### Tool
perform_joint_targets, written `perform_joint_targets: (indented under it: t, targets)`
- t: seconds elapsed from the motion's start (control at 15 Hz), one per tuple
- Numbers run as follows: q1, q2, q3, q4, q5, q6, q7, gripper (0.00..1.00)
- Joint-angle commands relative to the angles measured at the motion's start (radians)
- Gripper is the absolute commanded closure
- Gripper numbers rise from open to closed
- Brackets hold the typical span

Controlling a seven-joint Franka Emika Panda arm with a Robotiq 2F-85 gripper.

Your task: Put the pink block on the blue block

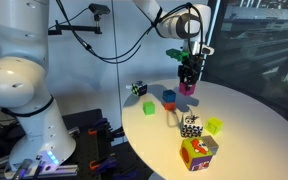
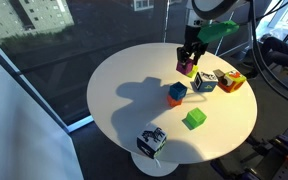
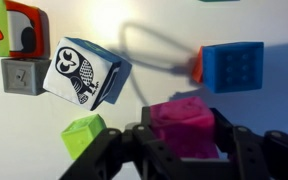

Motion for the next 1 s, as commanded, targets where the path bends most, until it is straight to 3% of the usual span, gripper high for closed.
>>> perform_joint_targets:
  t: [0.0,0.93]
  targets:
    - [0.013,-0.041,0.015,-0.019,-0.001,-0.032,0.026,0.67]
    - [0.039,-0.048,0.053,-0.021,-0.005,-0.164,0.023,0.67]
